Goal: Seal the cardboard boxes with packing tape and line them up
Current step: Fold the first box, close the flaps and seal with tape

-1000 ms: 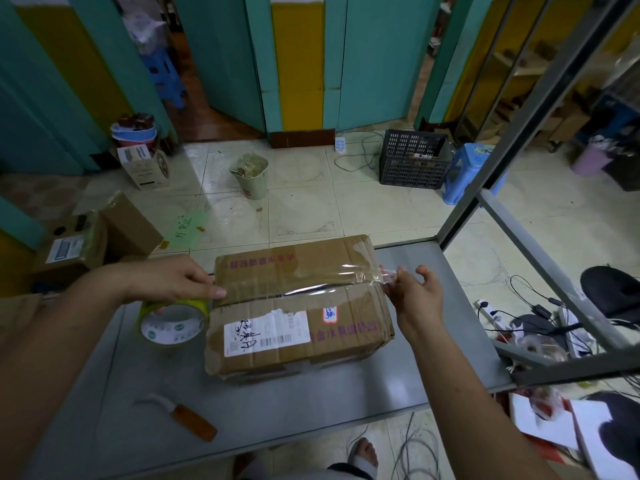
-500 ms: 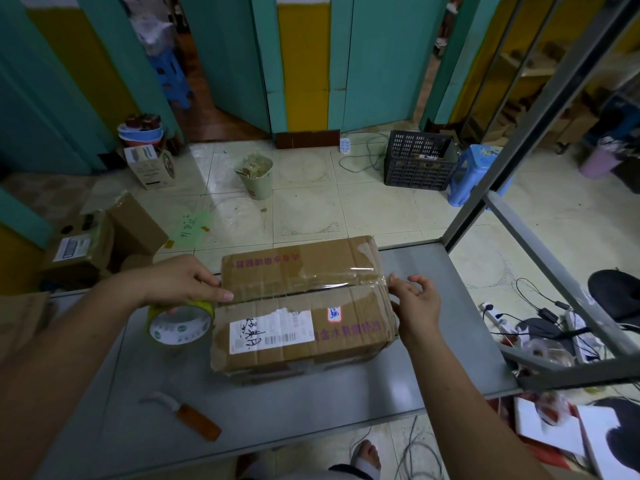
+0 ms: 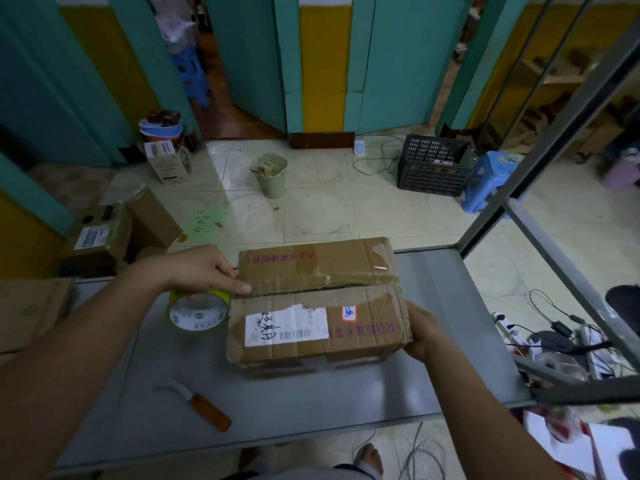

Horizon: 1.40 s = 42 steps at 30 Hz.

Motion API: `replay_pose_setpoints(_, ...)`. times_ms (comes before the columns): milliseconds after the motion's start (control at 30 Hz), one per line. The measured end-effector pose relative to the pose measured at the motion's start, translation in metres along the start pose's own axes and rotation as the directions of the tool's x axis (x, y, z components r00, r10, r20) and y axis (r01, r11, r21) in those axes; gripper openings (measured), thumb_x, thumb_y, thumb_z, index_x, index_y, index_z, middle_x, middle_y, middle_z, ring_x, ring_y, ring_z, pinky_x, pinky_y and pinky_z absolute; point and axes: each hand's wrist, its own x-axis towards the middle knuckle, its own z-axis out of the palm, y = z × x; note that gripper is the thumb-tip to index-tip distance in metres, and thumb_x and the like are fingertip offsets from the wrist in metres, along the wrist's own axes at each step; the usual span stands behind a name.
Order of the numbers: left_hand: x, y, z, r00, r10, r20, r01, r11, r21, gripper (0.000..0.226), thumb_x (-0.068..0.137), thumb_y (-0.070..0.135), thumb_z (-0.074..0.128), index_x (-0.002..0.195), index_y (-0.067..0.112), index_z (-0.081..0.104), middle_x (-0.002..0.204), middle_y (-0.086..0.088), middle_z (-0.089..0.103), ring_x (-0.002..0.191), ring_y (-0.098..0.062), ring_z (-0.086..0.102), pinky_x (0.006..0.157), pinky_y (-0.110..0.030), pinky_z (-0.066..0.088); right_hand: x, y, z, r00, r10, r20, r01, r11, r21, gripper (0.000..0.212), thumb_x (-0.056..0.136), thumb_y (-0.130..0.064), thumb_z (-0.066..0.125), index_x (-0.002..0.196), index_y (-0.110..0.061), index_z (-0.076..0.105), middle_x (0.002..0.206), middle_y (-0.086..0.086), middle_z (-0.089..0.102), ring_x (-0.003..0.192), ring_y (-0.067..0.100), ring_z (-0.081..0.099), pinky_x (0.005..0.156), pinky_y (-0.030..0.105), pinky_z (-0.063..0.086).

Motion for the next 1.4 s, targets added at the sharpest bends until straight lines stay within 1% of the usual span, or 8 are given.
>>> replay_pose_setpoints(100,0.000,-0.001,0.001,1.000,-0.006,-0.012,0.006,1.000,-0.008,0.040,0.081,0.058,0.083,0.084,0.019,0.086,0.050,0.014,0.054,0.043,-0.002,0.049,0.044,-0.023,0.045,-0.005,-0.010,-0.003,0.939,-0.211,-0.270,0.218,0.976,-0.005,0.024,0.103,-0.021,0.063,0.112,0.000,0.067,0.106,0.021,0.069,0.083,0.029,0.062,0.072,0.038,0.050)
replay_pose_setpoints(167,0.001,-0.002,0.002,1.000,-0.005,-0.015,0.005,1.000,-0.020,0.037,0.083,0.055,0.084,0.085,0.018,0.086,0.049,0.017,0.054,0.041,-0.002,0.050,0.044,-0.022,0.044,-0.019,-0.032,0.002,0.701,-0.592,-0.397,0.498,0.806,-0.322,0.017,0.104,-0.028,0.059,0.104,-0.014,0.070,0.105,0.010,0.074,0.083,0.012,0.065,0.080,0.037,0.056)
replay_pose_setpoints(267,0.002,-0.003,0.003,1.000,0.000,-0.016,-0.001,1.000,-0.018,0.038,0.082,0.056,0.085,0.086,0.019,0.086,0.050,0.015,0.054,0.041,-0.003,0.049,0.044,-0.023,0.044,-0.055,-0.061,0.041,0.445,-0.888,0.113,0.723,0.282,-0.630,0.019,0.100,-0.048,0.055,0.110,-0.036,0.065,0.109,-0.014,0.069,0.100,-0.003,0.061,0.088,0.020,0.049)
replay_pose_setpoints(367,0.000,-0.004,0.001,1.000,0.005,-0.012,-0.005,1.000,-0.003,0.042,0.080,0.061,0.083,0.087,0.019,0.086,0.056,0.005,0.054,0.045,-0.006,0.050,0.045,-0.023,0.045,-0.067,-0.054,0.083,0.419,-0.626,0.657,0.699,-0.240,-0.674,0.049,0.100,-0.061,0.047,0.145,-0.042,0.049,0.147,-0.017,0.053,0.138,0.005,0.042,0.116,0.031,0.030)
replay_pose_setpoints(433,-0.002,-0.006,0.000,1.000,0.004,-0.012,-0.004,1.000,0.014,0.050,0.081,0.065,0.081,0.090,0.016,0.085,0.061,-0.001,0.051,0.052,-0.014,0.052,0.047,-0.023,0.046,-0.062,-0.044,0.093,0.485,-0.445,0.753,0.623,-0.429,-0.654,0.062,0.104,-0.063,0.037,0.161,-0.040,0.031,0.168,-0.017,0.029,0.157,0.008,0.018,0.128,0.040,0.012)
replay_pose_setpoints(933,-0.001,-0.014,0.008,0.998,-0.057,-0.040,0.059,0.998,0.034,0.072,0.080,0.070,0.079,0.106,0.003,0.079,0.063,-0.004,0.055,0.042,-0.012,0.050,0.062,-0.028,0.043,-0.046,-0.026,0.084,0.516,-0.339,0.787,0.529,-0.597,-0.604,0.077,0.103,-0.075,0.008,0.167,-0.035,-0.005,0.175,-0.013,-0.006,0.161,0.014,-0.013,0.130,0.054,0.006)
replay_pose_setpoints(1100,0.006,-0.019,0.016,0.998,-0.048,-0.043,0.051,0.997,0.056,0.061,0.076,0.074,0.080,0.064,0.016,0.066,0.050,0.001,0.048,0.042,-0.015,0.044,0.060,-0.028,0.038,-0.044,-0.027,0.085,0.549,-0.307,0.778,0.502,-0.623,-0.600,0.080,0.101,-0.077,0.002,0.167,-0.032,-0.009,0.174,-0.011,-0.014,0.160,0.016,-0.019,0.130,0.055,0.004)
replay_pose_setpoints(1400,0.007,-0.032,0.028,0.988,-0.111,-0.110,0.128,0.977,0.170,0.082,0.058,0.105,0.057,0.052,0.024,0.049,0.046,0.006,0.047,0.045,-0.015,0.045,0.061,-0.031,0.037,-0.047,-0.027,0.086,0.566,-0.297,0.769,0.483,-0.636,-0.602,0.079,0.101,-0.075,0.002,0.167,-0.032,-0.007,0.174,-0.012,-0.014,0.160,0.016,-0.017,0.130,0.054,0.005)
